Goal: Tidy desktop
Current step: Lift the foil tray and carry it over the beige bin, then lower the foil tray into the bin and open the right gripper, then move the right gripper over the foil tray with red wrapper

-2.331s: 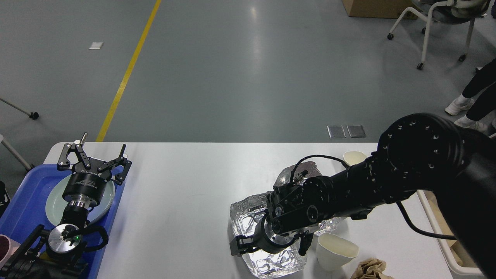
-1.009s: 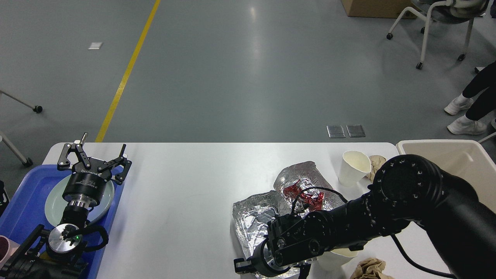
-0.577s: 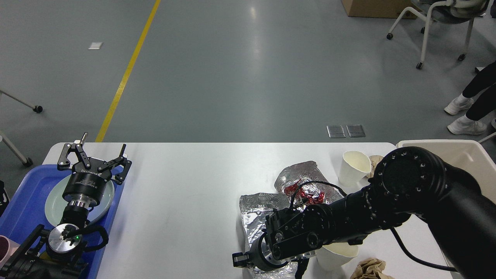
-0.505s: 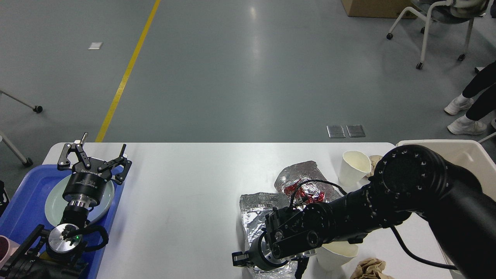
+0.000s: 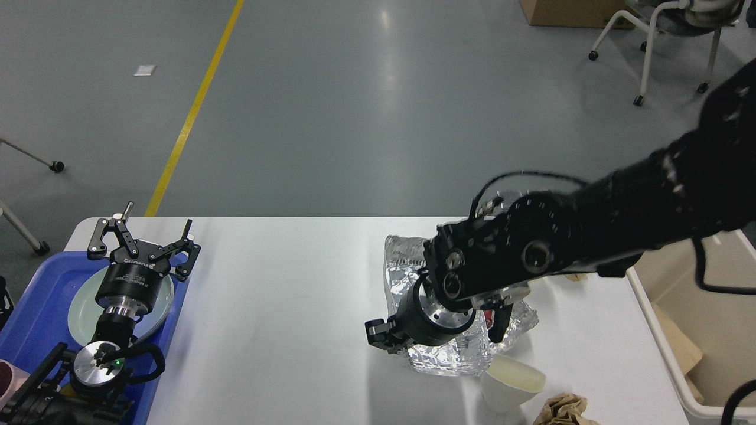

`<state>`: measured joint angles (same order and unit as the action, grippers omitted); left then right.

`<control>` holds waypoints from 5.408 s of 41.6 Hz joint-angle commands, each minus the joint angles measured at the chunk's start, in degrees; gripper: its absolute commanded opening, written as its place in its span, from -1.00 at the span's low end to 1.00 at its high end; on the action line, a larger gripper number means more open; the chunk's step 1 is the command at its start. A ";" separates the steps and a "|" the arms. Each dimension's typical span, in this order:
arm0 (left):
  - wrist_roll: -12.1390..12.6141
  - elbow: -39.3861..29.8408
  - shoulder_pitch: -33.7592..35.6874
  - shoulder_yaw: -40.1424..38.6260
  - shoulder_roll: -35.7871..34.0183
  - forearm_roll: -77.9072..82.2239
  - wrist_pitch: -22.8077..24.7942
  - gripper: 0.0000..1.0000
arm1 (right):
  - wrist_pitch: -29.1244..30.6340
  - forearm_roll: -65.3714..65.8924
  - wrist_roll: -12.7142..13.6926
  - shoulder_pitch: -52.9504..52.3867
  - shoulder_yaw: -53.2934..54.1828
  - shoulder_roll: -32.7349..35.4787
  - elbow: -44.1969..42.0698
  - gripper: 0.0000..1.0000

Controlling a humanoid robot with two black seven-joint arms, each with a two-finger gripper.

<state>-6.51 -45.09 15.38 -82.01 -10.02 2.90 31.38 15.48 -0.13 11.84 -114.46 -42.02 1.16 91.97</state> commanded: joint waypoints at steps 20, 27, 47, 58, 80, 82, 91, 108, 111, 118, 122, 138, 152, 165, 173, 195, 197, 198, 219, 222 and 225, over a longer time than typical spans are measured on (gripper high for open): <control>0.01 0.01 0.00 0.01 0.00 0.00 0.00 0.93 | 18.36 -0.23 0.29 -20.28 -18.18 6.58 0.76 -1.00; 0.01 0.01 0.00 0.01 0.00 0.00 0.00 0.93 | 15.98 -0.31 0.29 -16.07 -26.70 12.54 -4.16 -1.00; 0.01 0.01 0.00 0.01 0.00 0.00 0.00 0.93 | 11.85 0.21 -0.06 19.16 -30.50 32.59 -38.77 -1.00; 0.01 0.01 0.00 0.01 0.00 0.00 0.00 0.93 | 4.21 0.21 -0.15 46.50 -15.30 32.59 -63.56 -1.00; 0.01 0.01 0.00 0.01 0.00 0.00 0.00 0.93 | -20.67 -0.23 -0.32 76.40 -12.47 13.96 -86.34 -1.00; 0.01 0.01 0.00 0.01 0.00 0.00 0.00 0.93 | -20.93 -0.23 -0.32 76.66 -12.56 13.79 -86.34 -1.00; 0.01 0.01 0.00 0.01 0.00 0.00 0.00 0.93 | -20.85 -0.23 -0.32 78.15 -12.56 12.82 -86.34 -1.00; 0.01 0.01 0.09 0.01 0.00 0.00 0.00 0.93 | -23.82 -0.23 -0.32 79.39 -12.39 12.47 -86.34 0.14; 0.01 0.01 0.00 0.01 0.00 0.00 0.00 0.93 | -27.34 -0.23 -0.32 79.12 -12.39 12.47 -86.34 0.90; 0.01 0.01 0.09 0.01 0.00 0.00 0.00 0.93 | -30.43 -0.23 -0.24 79.21 -12.30 12.47 -85.64 1.00; 0.01 0.01 0.09 0.01 0.00 0.00 0.00 0.93 | -30.34 -0.23 -0.32 79.04 -12.39 12.73 -85.46 1.00; 0.01 0.01 0.09 0.01 0.00 0.00 0.00 0.93 | -24.90 -0.23 -0.50 70.44 -11.95 16.41 -78.54 1.00; 0.01 0.01 0.09 0.01 0.00 0.00 0.00 0.93 | 3.57 0.65 0.20 35.38 -19.14 25.04 -49.53 1.00; 0.01 0.01 0.00 0.01 0.00 0.00 0.00 0.93 | 25.99 0.48 0.38 6.98 -24.51 23.02 -31.69 1.00; 0.01 0.01 0.09 0.01 0.00 0.00 0.00 0.93 | 30.66 0.30 0.47 -9.01 -25.22 20.12 -16.40 1.00; 0.01 0.01 0.00 0.01 0.00 0.00 0.00 0.93 | 28.20 -0.23 0.38 -25.82 -22.58 11.85 1.90 1.00; 0.01 0.01 0.09 0.01 0.00 0.00 0.00 0.93 | 28.02 -0.23 0.38 -25.29 -22.58 11.94 1.81 1.00; 0.01 0.01 0.00 0.01 0.00 0.00 0.00 0.93 | 27.67 -0.23 0.38 -24.94 -22.58 11.94 1.72 1.00; 0.01 0.01 0.00 0.01 0.00 0.00 0.00 0.93 | 20.20 -0.23 0.38 -18.00 -22.41 11.41 1.37 0.95; 0.01 0.01 0.00 0.01 0.00 0.00 0.00 0.93 | 20.20 -0.23 0.38 -16.68 -21.71 11.15 1.64 0.95; 0.01 0.01 0.00 0.01 0.00 0.00 0.00 0.93 | 20.02 -0.14 0.38 -15.19 -20.65 10.54 1.55 0.95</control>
<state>-6.50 -45.08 15.40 -82.01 -10.02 2.90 31.38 35.66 -0.36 12.22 -131.43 -63.88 12.35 93.45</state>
